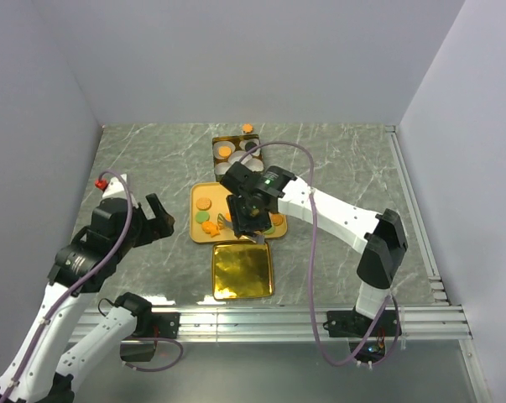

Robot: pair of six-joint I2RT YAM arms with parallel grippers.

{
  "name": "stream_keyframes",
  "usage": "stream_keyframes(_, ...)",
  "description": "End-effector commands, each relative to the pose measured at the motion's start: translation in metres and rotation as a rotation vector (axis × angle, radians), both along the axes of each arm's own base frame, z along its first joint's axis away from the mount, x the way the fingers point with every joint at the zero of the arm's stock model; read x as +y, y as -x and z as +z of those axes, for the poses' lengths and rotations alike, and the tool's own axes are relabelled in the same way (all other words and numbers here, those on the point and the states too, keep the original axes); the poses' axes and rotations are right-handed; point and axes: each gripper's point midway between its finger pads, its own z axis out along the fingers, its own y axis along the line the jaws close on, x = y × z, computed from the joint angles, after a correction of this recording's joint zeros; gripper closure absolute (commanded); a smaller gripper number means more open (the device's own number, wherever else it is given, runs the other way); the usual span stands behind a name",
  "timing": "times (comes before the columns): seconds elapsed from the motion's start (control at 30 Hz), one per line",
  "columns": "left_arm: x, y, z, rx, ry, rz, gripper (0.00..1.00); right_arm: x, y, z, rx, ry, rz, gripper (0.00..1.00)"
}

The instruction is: Pack the cookies

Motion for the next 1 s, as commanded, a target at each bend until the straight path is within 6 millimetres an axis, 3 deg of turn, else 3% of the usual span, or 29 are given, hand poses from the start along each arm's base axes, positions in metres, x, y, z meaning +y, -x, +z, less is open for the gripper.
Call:
stream_keyframes(0.0, -0.002, 0.006, 0.003, -0.023, 0.031, -0.011, 0.01, 0.008, -0.002, -0.005, -0.003, -0.007, 0.001, 0.43)
stream_keyframes(0.47, -0.002, 0.007, 0.002, -0.022, 0.032, -0.014, 0.01, 0.019, -0.015, -0.035, 0.008, 0.051, 0.023, 0.43)
stream_keyframes(0.97, -0.004, 0.006, 0.001, -0.017, 0.029, -0.025, 0.01, 0.024, -0.023, -0.023, -0.006, 0.069, 0.038, 0.45)
